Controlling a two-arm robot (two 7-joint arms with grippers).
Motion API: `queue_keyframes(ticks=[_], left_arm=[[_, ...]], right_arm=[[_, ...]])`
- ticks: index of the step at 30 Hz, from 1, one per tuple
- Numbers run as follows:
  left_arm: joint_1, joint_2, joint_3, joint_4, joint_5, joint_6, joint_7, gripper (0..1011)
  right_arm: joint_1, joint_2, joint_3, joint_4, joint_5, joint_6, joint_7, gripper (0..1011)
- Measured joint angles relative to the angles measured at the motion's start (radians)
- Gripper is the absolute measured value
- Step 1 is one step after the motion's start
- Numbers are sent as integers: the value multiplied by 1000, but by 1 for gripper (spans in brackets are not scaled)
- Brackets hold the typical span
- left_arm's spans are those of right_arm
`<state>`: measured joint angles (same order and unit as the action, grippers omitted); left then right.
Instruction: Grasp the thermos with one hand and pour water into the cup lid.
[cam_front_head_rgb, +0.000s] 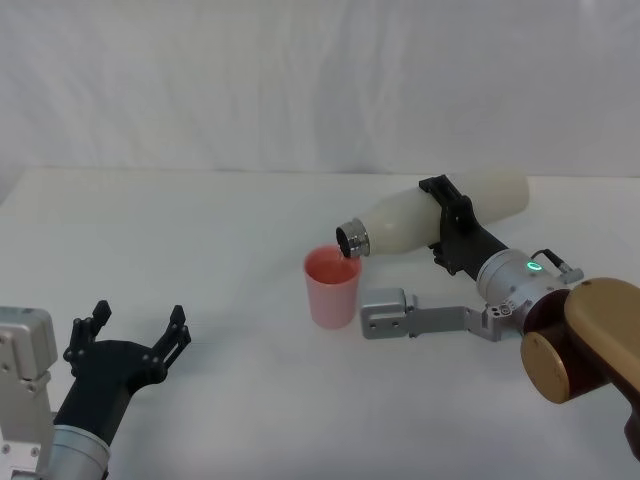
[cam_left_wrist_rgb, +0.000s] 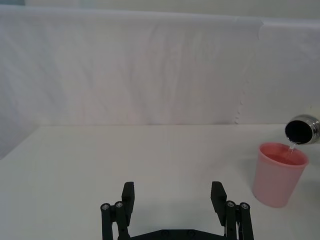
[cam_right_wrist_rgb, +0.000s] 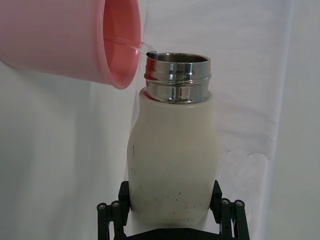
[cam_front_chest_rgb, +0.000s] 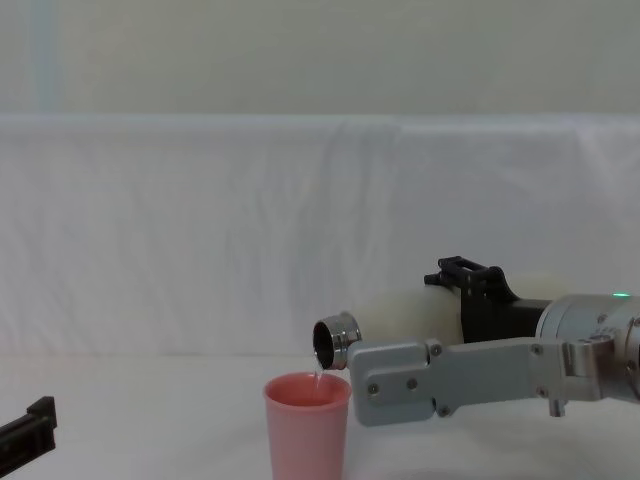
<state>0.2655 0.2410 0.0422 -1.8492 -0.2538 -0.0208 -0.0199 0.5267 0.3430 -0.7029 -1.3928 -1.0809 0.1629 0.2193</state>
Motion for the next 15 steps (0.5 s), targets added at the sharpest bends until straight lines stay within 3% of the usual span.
queue_keyframes(ticks=[15], left_arm=[[0, 0, 0, 0, 0, 0, 0, 1001]], right_arm=[[5, -1, -4, 2, -5, 0, 1, 951]])
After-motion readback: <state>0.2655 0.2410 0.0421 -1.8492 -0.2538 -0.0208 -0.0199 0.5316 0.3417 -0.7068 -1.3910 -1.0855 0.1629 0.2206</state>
